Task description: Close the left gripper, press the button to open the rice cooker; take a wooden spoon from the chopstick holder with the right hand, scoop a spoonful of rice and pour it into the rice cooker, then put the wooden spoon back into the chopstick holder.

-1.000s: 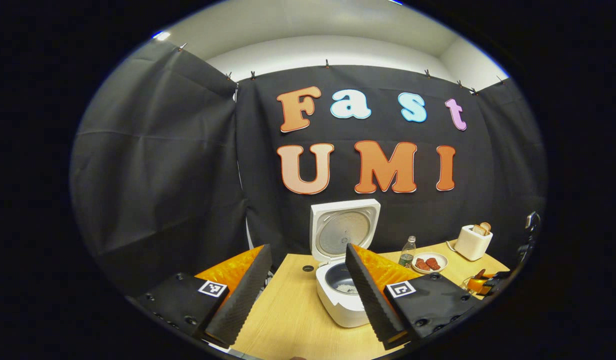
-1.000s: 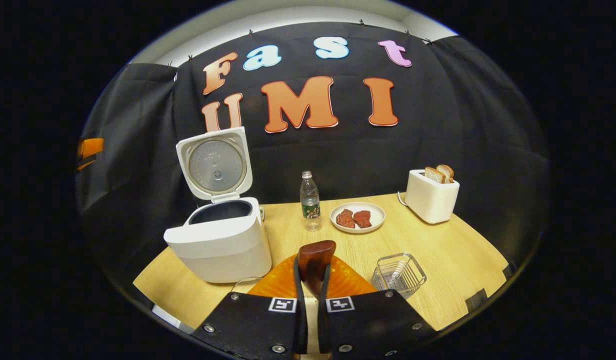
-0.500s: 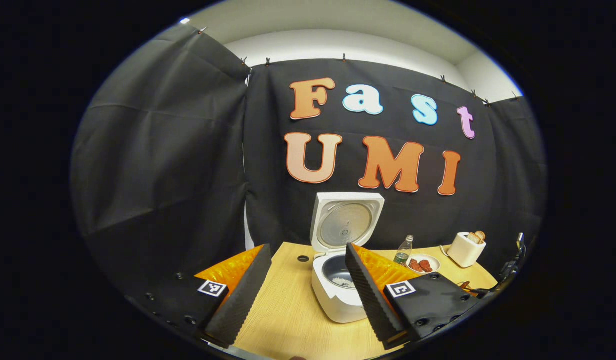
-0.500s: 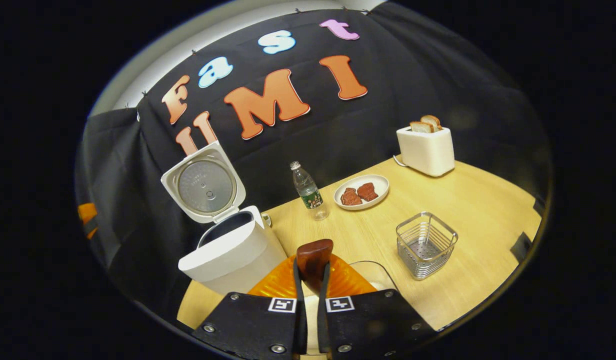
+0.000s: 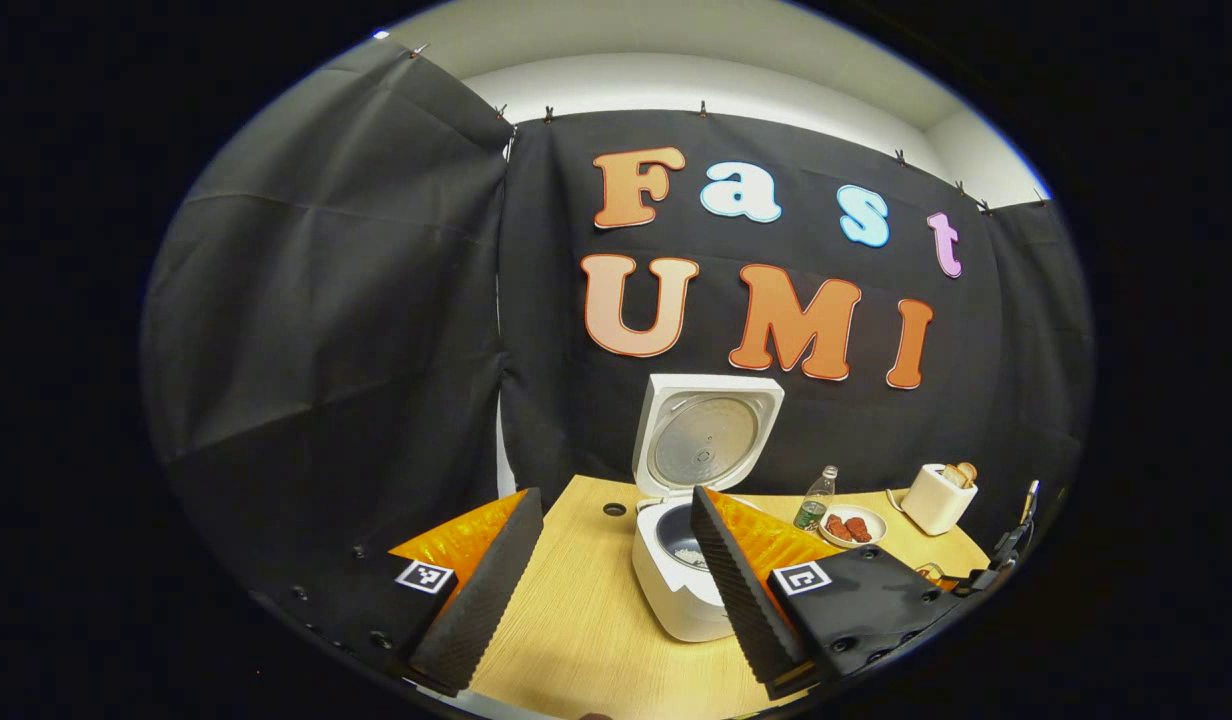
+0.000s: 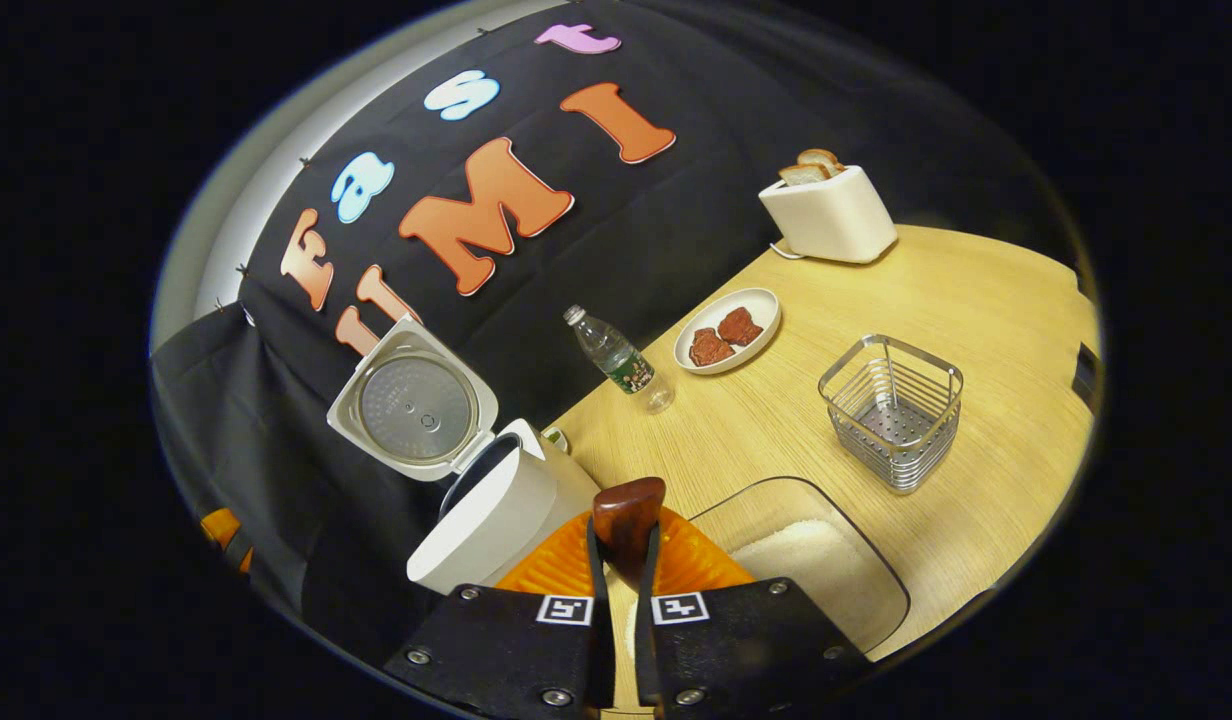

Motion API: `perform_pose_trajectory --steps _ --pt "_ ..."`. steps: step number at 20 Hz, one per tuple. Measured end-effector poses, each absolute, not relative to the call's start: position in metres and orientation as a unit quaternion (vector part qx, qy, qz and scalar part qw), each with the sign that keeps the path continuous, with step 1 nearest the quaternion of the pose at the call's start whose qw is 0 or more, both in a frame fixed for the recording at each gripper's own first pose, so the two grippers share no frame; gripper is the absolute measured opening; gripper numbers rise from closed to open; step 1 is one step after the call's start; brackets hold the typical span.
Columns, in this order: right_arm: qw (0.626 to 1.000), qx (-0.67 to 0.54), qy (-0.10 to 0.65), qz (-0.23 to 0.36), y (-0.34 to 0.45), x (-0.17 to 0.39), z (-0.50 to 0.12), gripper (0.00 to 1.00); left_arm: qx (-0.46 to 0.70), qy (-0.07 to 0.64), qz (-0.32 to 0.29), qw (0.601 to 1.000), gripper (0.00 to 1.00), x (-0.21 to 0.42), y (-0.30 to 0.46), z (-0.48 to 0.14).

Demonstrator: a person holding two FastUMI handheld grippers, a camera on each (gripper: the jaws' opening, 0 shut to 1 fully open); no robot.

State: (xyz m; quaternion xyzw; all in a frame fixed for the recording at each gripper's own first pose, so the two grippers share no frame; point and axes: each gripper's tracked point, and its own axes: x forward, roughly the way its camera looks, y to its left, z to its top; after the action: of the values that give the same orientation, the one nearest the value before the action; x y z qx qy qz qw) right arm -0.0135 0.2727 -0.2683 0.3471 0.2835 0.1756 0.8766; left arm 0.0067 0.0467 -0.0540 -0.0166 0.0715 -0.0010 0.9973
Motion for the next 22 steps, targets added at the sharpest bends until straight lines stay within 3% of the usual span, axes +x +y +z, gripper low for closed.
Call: perform_pose_trajectory --steps 8,22 --pt "0.806 0.477 0.322 0.134 0.252 -0.005 -0.276 0.07 -0.022 0.064 0.000 0.998 1.00 0.007 0.048 -0.052" --pt "0.765 0.556 0.300 0.125 0.215 0.013 -0.207 0.07 -0.026 0.055 -0.012 0.998 1.00 0.020 0.031 -0.045"
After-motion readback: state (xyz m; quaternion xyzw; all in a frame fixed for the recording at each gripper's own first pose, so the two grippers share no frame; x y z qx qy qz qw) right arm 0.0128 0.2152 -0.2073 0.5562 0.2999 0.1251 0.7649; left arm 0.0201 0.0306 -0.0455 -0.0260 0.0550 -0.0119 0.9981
